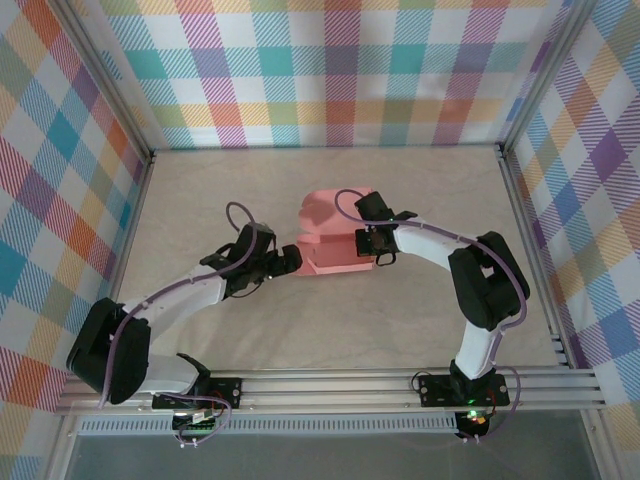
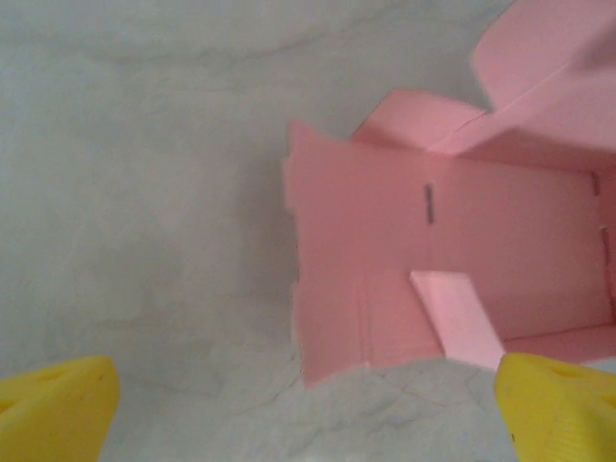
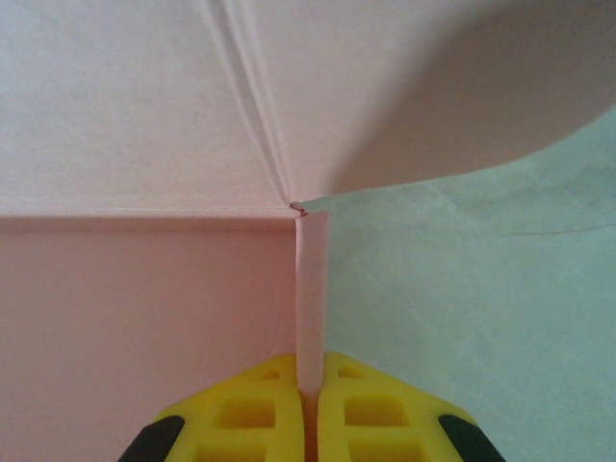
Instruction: Fold the paper box
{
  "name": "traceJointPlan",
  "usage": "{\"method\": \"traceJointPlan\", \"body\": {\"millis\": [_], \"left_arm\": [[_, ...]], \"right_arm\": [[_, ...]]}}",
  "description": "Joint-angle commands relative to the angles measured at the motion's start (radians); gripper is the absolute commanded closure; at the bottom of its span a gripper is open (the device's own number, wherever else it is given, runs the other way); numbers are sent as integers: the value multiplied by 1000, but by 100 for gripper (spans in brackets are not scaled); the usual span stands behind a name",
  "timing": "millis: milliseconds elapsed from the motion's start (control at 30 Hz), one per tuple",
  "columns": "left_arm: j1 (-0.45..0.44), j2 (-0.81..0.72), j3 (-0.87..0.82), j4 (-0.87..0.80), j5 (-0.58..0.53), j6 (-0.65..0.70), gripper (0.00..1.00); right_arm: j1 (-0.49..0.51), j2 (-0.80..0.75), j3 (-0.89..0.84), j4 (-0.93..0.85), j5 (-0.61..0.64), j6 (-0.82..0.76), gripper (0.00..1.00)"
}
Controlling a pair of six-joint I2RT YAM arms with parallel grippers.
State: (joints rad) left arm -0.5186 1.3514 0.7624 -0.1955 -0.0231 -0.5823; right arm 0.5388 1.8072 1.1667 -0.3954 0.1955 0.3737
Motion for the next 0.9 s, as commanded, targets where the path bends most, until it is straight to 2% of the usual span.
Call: {"method": "traceJointPlan", "body": {"millis": [0, 167, 233, 367, 500, 600, 733, 867], "left_arm": [[67, 36, 77, 98, 138, 116, 5], [76, 85, 122, 218, 330, 76, 24], [75, 118, 154, 217, 341, 91, 25], [88, 168, 221, 166, 279, 197, 26], [146, 169, 213, 232, 323, 252, 25], [185, 191, 234, 243, 449, 321, 22], [187, 219, 284, 204, 597, 453, 21], [187, 288, 366, 155, 796, 515, 30]], "right_arm": [[-39, -34, 15, -54, -137, -15, 94], [-92, -47, 20, -89, -277, -15, 93], [-106, -49, 16, -92, -313, -20, 93], [-130, -63, 13, -110, -358, -40, 93], [-153, -96, 0, -125, -401, -66, 93], [-176, -118, -12, -129, -459, -88, 94], [-189, -135, -15, -134, -489, -115, 94], [-189, -123, 0, -153, -509, -138, 94]]}}
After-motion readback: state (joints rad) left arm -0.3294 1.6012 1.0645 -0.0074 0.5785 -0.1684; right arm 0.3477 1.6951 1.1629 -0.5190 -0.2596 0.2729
